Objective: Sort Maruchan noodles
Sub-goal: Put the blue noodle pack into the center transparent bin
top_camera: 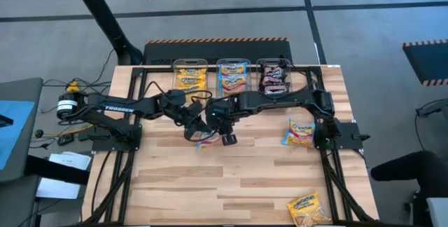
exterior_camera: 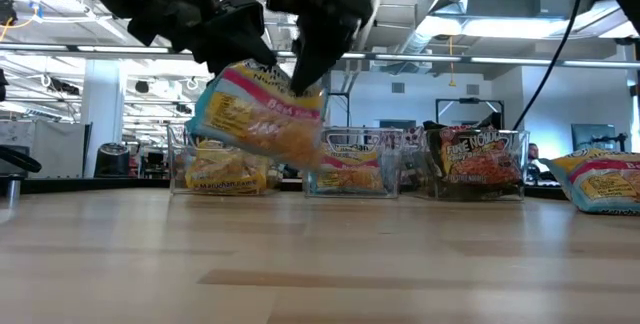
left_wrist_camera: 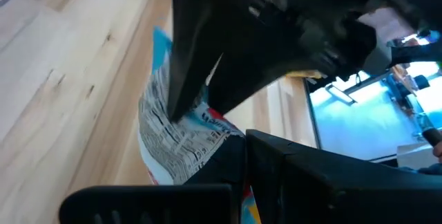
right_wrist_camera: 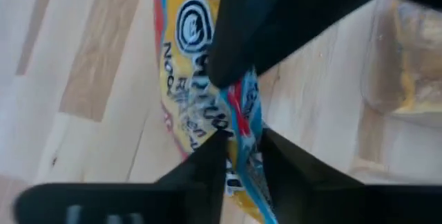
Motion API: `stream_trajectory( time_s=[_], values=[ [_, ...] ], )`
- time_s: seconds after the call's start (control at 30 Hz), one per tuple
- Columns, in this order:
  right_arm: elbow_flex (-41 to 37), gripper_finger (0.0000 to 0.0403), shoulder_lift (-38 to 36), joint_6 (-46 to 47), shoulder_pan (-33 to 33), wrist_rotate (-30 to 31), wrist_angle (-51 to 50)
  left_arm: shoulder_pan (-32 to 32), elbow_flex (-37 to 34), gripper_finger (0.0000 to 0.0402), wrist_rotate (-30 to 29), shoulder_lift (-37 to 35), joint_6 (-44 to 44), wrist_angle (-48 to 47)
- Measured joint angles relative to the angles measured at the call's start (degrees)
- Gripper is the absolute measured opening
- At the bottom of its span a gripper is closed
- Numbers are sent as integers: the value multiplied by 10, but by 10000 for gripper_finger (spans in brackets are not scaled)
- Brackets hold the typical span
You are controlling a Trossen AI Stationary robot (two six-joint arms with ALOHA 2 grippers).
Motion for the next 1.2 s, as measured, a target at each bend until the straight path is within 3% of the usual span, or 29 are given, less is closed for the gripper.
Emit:
stream_trajectory(
  time_s=[0.17, 0.23, 0.67, 0.87, 1.03, 1.2],
  values=[
    [-1, 29, 1, 15, 1, 6, -12, 0, -1, 0, 1, 0, -1, 2],
    [-1, 12, 2, 15, 2, 11, -9, 0, -1, 0, -1, 0, -5, 0],
    [12, 4, 1, 17, 5, 15, -81, 2, 0, 4, -27, 0, -42, 5],
    [42, 4, 1, 16, 3, 29, -135, 2, 0, 46, -27, 0, -28, 43],
    [61, 4, 1, 12, -8, 29, -166, 9, 0, 88, -43, 0, -27, 144],
    [78, 4, -2, 2, -28, 29, -194, 34, 5, 99, -24, 1, -40, 191]
  ],
)
